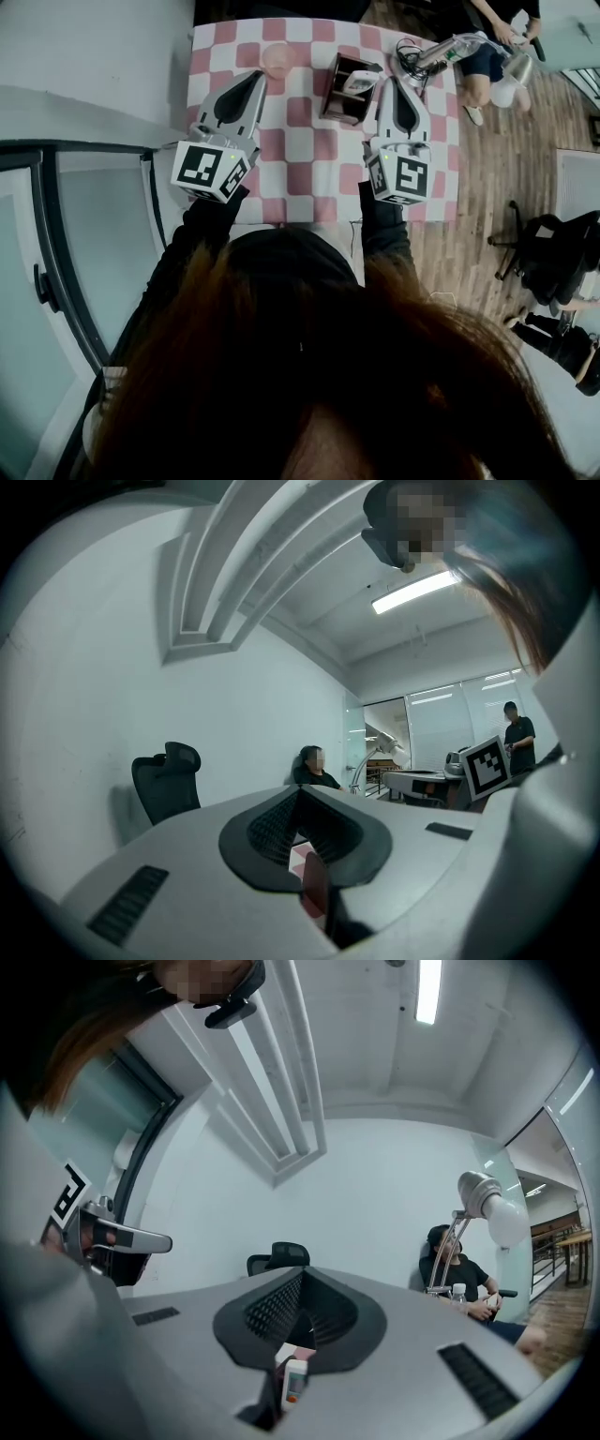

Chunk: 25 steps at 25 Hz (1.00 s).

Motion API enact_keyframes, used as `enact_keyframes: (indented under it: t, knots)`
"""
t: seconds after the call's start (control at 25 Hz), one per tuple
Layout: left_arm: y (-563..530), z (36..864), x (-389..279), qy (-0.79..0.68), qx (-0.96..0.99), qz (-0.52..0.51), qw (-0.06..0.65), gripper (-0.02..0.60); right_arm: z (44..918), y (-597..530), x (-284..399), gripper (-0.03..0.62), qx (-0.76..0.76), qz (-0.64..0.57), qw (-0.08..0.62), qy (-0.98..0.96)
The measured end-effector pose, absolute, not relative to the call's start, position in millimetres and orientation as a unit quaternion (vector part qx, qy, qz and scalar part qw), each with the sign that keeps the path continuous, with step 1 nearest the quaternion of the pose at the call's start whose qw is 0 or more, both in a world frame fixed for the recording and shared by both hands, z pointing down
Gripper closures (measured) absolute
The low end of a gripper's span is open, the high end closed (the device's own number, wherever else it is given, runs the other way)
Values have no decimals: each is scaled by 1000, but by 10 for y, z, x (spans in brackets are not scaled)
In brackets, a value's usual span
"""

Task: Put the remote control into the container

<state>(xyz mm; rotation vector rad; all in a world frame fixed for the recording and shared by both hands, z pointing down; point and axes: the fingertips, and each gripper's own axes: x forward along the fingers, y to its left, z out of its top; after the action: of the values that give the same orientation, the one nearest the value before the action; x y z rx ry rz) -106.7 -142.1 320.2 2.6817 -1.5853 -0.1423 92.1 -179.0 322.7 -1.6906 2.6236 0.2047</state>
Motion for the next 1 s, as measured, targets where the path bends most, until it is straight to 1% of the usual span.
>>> enact_keyframes:
  t: [0.44, 1.0]
  knots:
    - [-1219, 3123, -772, -492, 869, -57, -2, 572, 3068, -1366, 916, 576, -514, 66, 21, 855]
    - [-1218, 3194, -153, -446, 893, -58, 0, 573, 3076, -1106, 1324, 576, -532, 62, 26, 844]
